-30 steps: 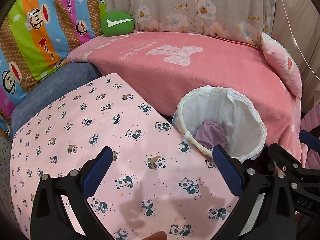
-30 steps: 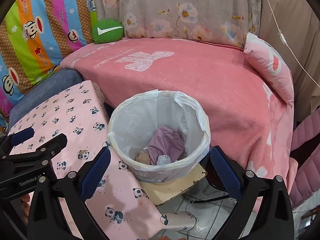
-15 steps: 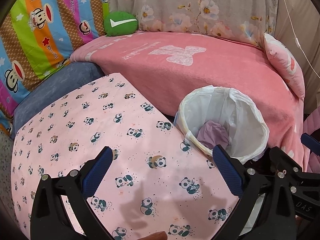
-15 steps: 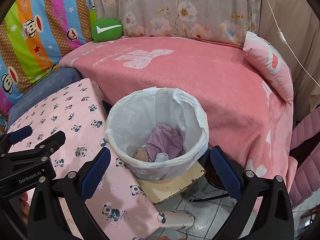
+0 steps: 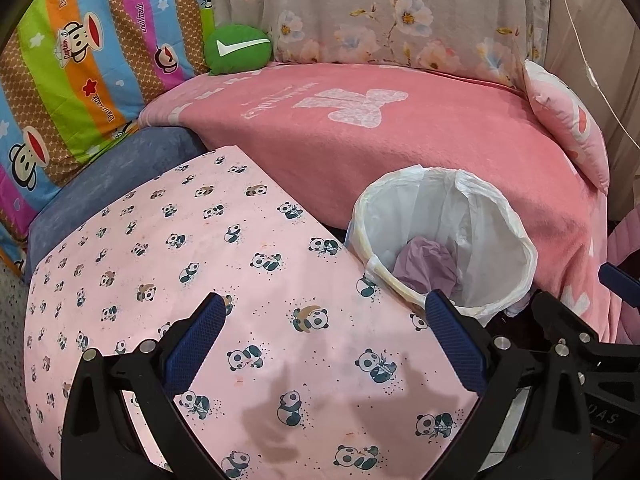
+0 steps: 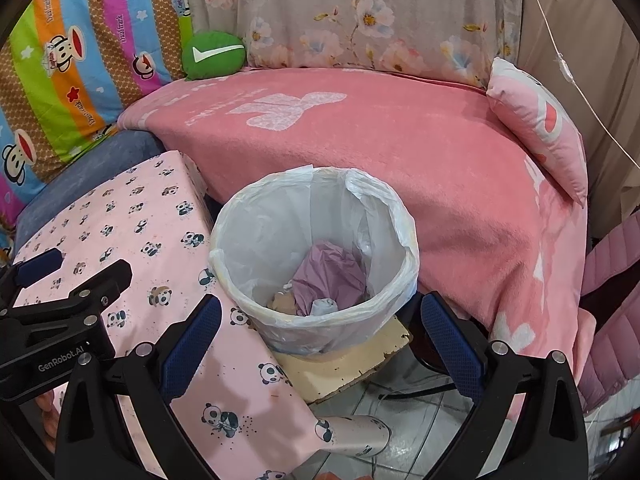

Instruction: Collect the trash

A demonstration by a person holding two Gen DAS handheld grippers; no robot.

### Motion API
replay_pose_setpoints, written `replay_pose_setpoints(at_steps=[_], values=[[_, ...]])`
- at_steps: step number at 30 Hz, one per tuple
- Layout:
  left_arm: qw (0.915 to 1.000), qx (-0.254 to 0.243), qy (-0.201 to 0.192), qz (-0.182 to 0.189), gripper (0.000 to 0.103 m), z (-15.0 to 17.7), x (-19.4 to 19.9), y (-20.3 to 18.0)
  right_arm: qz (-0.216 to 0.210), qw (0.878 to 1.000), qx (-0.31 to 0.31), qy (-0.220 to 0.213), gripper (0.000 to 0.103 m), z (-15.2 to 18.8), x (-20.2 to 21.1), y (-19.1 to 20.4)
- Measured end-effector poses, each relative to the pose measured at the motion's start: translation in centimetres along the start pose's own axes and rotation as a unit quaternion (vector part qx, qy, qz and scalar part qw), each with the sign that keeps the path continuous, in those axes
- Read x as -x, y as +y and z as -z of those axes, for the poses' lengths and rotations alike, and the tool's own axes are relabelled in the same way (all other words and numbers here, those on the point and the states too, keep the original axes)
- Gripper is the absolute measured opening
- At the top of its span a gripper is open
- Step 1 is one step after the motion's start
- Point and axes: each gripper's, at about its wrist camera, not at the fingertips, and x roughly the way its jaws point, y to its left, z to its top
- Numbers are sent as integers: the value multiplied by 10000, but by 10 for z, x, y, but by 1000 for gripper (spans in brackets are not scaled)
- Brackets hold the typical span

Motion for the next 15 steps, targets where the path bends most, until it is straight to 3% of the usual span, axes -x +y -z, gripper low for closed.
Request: replay_pose_setpoints(at_steps=[15], values=[[10000,39,-25,-22,96,3,1,-2,25,10000,-2,32,99,0,0,-3]])
